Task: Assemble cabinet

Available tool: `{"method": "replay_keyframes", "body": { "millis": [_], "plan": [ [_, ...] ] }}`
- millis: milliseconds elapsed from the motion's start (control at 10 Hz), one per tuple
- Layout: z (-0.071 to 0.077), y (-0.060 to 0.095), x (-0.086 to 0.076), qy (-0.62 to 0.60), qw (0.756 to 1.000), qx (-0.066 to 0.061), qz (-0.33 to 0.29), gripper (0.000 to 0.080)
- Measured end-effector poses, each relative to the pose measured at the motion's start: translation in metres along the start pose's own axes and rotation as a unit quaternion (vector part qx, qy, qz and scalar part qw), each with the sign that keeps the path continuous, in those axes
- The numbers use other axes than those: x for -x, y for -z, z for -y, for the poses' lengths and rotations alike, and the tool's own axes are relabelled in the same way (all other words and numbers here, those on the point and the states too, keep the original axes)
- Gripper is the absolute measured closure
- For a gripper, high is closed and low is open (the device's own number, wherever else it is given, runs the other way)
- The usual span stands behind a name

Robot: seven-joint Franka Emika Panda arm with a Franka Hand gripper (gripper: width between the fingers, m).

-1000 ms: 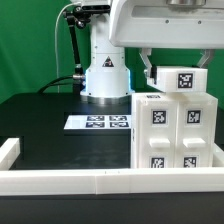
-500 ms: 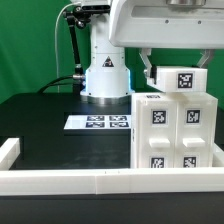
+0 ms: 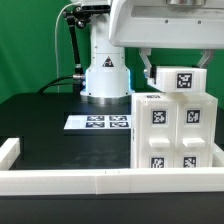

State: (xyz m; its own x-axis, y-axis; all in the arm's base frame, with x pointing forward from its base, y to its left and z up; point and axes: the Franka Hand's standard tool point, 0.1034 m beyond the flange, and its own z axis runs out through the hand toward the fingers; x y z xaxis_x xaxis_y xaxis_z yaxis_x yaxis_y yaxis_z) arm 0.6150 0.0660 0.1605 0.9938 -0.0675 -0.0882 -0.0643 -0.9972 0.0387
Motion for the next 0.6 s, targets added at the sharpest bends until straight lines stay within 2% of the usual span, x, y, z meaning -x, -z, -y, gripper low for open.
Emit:
{"method": "replay_keyframes", "body": {
  "millis": [200, 400, 500, 600],
  "plan": [
    [0.0023, -0.0001, 0.0005, -0.096, 0.995, 0.000, 0.000, 0.0238],
    [0.0035, -0.0001, 0.0007, -0.216, 0.976, -0.001, 0.000, 0.0238],
    [0.0039, -0.0001, 0.0007, -0.230, 0.973, -0.001, 0.000, 0.0238],
    [0.0051, 0.0000, 0.0009, -0.306, 0.952, -0.001, 0.000, 0.0238]
  ]
}}
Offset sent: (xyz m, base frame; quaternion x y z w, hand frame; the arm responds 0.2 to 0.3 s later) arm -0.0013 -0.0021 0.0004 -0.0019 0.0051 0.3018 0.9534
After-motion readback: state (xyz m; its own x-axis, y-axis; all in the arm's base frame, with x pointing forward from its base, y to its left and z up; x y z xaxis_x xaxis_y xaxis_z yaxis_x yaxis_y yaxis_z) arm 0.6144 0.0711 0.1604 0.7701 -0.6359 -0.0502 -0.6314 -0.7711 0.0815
